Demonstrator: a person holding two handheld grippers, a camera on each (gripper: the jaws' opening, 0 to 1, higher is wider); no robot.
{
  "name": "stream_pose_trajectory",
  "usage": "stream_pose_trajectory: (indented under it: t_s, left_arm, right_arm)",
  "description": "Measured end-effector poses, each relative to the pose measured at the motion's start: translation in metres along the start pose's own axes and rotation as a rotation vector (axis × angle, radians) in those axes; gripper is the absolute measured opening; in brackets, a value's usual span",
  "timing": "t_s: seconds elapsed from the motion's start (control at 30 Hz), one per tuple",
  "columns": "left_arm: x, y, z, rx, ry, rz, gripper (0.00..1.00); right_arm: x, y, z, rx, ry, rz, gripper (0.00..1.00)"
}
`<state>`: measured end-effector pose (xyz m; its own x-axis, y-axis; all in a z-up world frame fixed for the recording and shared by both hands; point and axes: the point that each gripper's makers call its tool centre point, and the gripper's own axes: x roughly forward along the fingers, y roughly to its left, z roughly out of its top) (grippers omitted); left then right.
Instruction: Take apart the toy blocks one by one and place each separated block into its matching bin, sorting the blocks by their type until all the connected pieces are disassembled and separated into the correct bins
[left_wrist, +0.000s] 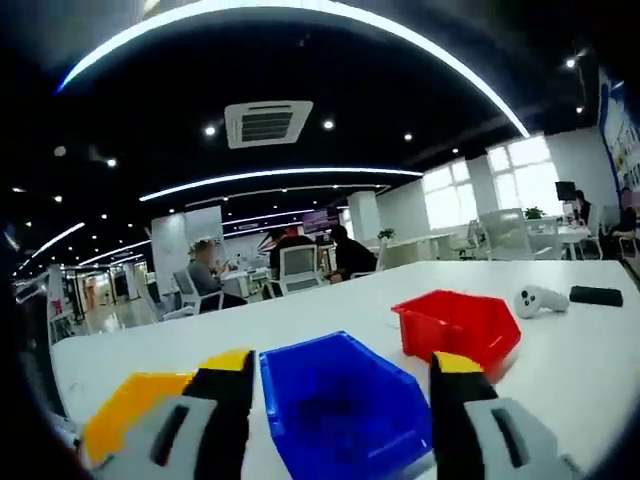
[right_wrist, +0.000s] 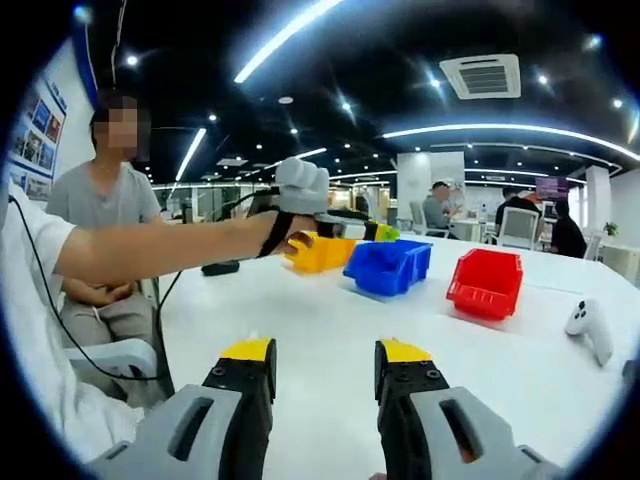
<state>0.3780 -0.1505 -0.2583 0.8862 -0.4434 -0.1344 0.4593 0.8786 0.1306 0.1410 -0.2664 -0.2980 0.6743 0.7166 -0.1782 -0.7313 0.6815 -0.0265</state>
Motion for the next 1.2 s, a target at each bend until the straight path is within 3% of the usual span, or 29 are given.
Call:
stream_pose_trajectory:
  t_s: [0.13,0.33,0.77,0.93,1.2]
  left_arm:
    - [-0.006,0.000,0.003,0.059,-0.004,0.016,0.82]
    - [-0.031,-0.001,0.011,0.034,-0.028,0.019,0.70]
    - [-0.129,-0.004,0.029,-0.011,-0.127,-0.030,0.65]
    - [-0.172,-0.011,0.026,-0.007,-0.137,-0.049,0.65]
    - [-0.218,-0.006,0.014,-0.048,-0.145,-0.033,0.63]
  right_arm:
    - [-0.001,-0.004,-0.001,0.005,0.001,-0.011,0.40]
    - [-0.007,-0.016,0.003,0.028,-0.014,-0.058,0.40]
    - [-0.022,-0.057,0.021,0.050,-0.056,-0.185,0.40]
    - [-0.030,-0.060,0.028,0.046,-0.074,-0.203,0.40]
    - [-0.034,-0.057,0.029,0.041,-0.077,-0.210,0.41]
